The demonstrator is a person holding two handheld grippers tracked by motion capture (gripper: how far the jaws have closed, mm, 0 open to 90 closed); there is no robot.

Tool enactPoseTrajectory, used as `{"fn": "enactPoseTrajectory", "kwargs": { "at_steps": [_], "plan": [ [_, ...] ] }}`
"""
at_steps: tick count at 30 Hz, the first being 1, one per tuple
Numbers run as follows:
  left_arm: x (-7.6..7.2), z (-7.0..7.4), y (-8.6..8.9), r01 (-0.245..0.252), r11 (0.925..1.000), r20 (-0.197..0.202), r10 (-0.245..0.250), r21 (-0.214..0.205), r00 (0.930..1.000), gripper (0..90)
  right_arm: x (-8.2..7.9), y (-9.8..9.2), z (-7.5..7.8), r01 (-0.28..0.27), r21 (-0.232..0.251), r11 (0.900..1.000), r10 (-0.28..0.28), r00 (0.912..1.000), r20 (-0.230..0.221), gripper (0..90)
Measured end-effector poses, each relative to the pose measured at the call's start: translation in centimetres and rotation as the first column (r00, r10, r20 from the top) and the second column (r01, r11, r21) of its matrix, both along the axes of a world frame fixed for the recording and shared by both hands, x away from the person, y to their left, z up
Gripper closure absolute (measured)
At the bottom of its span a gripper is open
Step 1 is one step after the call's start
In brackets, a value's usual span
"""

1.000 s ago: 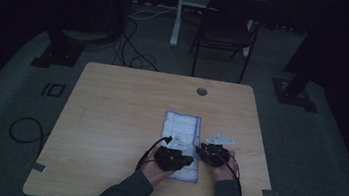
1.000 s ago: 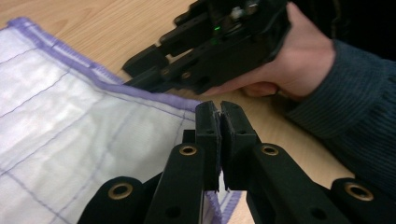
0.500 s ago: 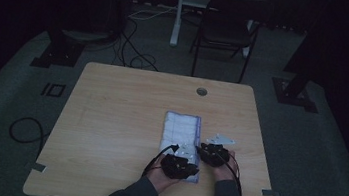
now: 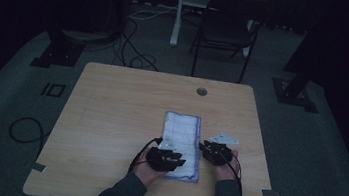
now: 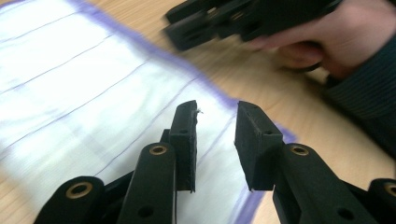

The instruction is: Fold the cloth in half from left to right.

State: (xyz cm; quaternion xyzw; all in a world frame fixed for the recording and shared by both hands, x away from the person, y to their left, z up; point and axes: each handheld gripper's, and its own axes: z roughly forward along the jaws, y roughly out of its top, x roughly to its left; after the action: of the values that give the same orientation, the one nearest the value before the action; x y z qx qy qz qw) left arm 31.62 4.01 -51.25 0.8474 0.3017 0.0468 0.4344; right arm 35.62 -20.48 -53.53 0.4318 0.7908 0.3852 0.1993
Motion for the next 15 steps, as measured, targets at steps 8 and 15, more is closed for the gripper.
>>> {"fn": "enactPoseTrajectory", "kwargs": {
  "at_steps": [8,15],
  "plan": [
    [0.3,-0.9,2.7,-0.074,0.9970,0.003,0.074,0.024,0.9973,68.4,-0.1,1.5,0.7,-0.042,0.017,0.9990,0.041,0.9989,0.021,69.4],
    [0.7,-1.3,4.3,-0.125,0.9914,0.005,0.125,0.037,0.9921,67.2,0.6,2.5,0.0,-0.048,0.010,0.9988,0.048,0.9988,-0.010,68.8]
  ]
}}
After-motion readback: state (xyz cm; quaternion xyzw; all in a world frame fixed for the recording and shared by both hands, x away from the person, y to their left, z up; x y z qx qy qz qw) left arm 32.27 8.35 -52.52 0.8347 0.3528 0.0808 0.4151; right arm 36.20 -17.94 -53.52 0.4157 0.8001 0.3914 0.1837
